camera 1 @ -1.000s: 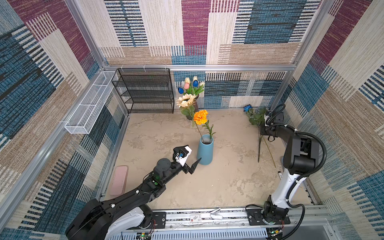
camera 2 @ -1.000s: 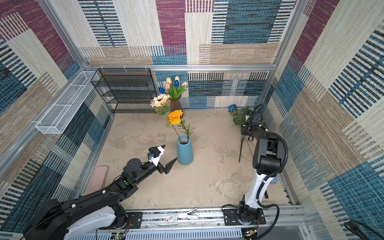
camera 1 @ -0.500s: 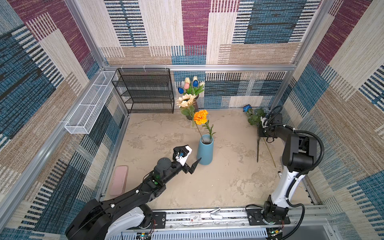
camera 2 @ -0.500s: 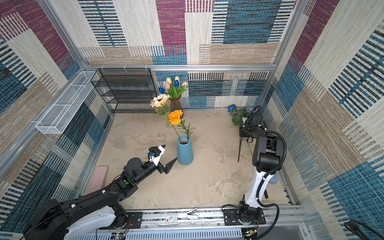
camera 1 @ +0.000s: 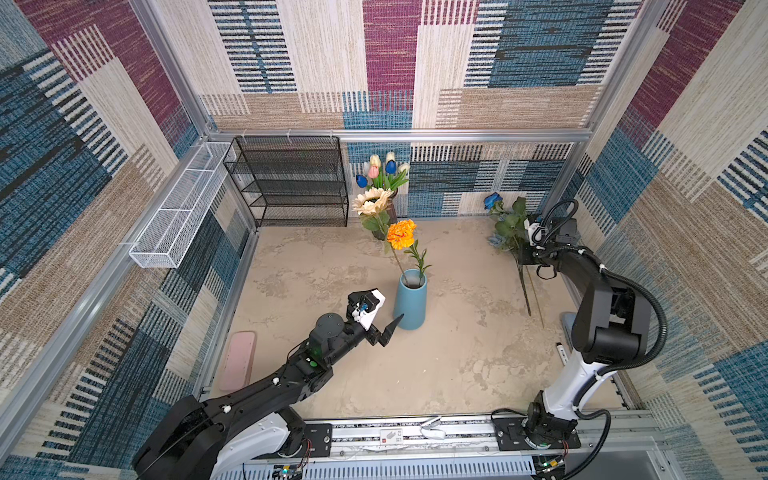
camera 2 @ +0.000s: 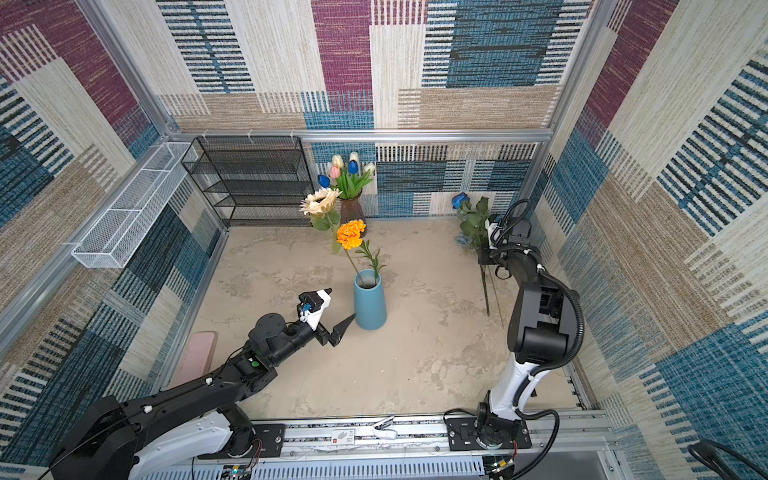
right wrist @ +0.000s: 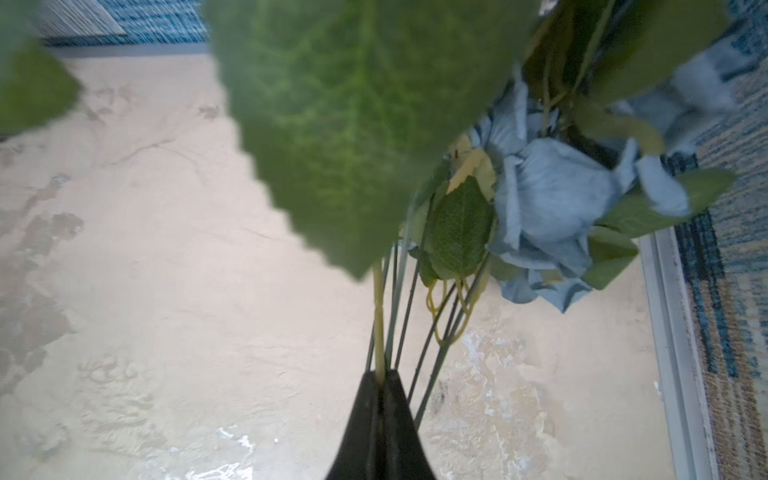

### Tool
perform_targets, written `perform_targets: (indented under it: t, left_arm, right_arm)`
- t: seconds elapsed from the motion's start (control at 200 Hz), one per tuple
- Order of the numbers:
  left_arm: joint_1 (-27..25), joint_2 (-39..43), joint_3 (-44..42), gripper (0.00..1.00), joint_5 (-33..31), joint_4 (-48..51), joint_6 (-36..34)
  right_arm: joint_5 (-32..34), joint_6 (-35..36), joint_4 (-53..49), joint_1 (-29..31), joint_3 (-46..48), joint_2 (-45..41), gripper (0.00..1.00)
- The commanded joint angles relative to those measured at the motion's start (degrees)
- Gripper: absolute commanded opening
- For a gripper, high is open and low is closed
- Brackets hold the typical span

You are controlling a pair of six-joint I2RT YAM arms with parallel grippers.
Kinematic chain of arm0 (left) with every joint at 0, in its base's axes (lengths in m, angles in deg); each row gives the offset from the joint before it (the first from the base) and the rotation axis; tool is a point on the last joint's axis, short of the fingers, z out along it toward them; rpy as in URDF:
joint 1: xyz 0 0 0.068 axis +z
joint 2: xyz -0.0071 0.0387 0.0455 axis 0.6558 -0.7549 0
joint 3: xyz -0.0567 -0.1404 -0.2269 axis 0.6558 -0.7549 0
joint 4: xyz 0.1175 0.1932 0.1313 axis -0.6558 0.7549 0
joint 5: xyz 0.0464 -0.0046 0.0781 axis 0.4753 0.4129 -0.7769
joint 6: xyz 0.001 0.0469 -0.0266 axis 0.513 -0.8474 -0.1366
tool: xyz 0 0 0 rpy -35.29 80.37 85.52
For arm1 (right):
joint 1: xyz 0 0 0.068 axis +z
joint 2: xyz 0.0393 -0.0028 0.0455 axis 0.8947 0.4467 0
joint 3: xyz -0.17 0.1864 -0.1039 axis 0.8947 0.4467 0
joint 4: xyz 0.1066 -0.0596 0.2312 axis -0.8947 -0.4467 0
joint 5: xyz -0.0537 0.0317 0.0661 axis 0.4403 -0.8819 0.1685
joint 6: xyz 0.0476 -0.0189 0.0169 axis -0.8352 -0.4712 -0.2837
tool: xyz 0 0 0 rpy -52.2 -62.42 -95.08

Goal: Arrange the flowers into the vase

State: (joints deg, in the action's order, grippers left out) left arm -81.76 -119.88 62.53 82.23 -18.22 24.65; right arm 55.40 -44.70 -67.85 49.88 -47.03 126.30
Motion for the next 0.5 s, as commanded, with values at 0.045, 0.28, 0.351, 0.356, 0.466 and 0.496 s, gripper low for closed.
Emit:
perform_targets:
  t: [0.045, 0.28, 0.351, 0.356, 0.466, 0.496]
  left_arm:
    - [0.0, -0.1, 0.4, 0.98, 0.6, -1.5, -1.7]
    - [0.0, -0.5, -0.2, 0.98, 0.6, -2.9, -0.8]
    - [0.0, -0.5, -0.2, 0.98, 0.6, -3.0, -0.6]
    - [0.0, -0.5, -0.3, 0.98, 0.6, -3.0, -0.5]
    - [0.0, 0.4, -0.3, 0.98, 0.9, -2.2, -0.3]
    - [0.0, 0.8, -0.3, 0.98, 0.8, -1.9, -0.3]
  right_arm:
    - [-8.2, -1.9, 4.7, 0.7, 1.7, -3.4, 0.03]
    - [-8.8, -4.4, 8.3, 5.1, 3.3, -1.6, 0.12]
    - [-7.1, -5.4, 9.3, 6.5, 3.4, 0.0, 0.14]
    - [-7.1, -5.5, 9.3, 6.6, 3.4, 0.1, 0.14]
    - [-8.1, -7.1, 10.6, 7.0, 3.4, 1.6, 0.14]
    - [-8.1, -7.4, 10.9, 7.0, 3.5, 1.6, 0.08]
